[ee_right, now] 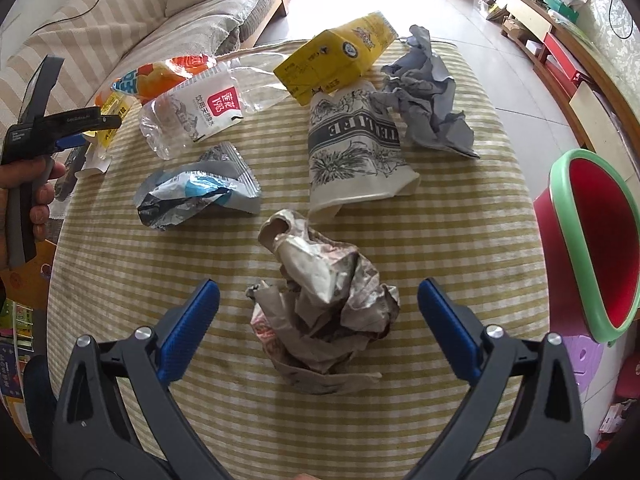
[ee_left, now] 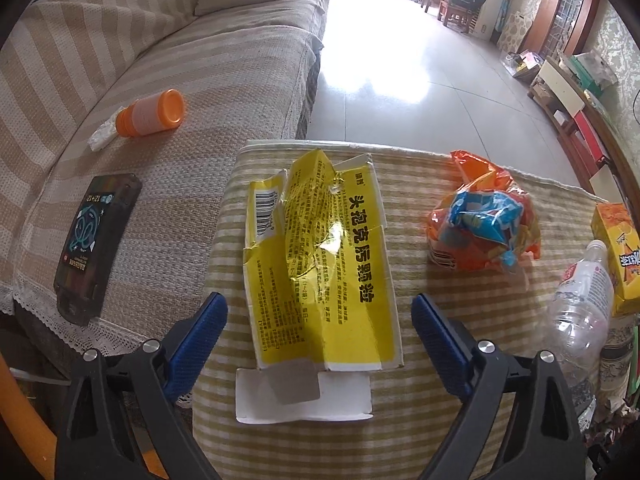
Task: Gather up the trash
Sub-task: 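Grasp the brown crumpled paper with the right gripper while the left gripper grasps the yellow packaging, then carry the brown paper and yellow packaging over the red bin and release both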
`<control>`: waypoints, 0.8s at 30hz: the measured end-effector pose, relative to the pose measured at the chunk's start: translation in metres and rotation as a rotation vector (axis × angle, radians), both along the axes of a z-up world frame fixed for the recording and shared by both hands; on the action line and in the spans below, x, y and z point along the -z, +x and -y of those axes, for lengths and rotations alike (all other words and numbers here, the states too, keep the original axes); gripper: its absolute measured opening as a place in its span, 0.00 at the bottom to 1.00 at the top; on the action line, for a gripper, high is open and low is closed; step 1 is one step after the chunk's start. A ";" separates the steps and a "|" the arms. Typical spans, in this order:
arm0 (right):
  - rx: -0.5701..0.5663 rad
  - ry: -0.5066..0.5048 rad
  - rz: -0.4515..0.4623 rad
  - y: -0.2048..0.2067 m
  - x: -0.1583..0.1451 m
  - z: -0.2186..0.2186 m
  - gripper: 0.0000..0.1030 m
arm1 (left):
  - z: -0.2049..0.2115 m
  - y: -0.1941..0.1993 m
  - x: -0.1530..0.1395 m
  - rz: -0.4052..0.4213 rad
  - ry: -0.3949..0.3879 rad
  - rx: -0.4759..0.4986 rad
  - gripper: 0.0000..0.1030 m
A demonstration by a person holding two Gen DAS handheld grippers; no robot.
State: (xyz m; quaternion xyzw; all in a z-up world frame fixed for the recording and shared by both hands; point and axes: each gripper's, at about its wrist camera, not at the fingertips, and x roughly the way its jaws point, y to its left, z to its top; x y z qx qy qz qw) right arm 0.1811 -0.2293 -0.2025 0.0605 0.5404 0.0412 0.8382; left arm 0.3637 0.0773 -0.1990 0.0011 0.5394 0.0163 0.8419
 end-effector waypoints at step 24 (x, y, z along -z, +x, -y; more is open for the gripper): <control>-0.019 0.031 0.060 -0.033 -0.038 0.007 0.46 | 0.015 -0.088 -0.065 0.124 -0.075 0.024 0.39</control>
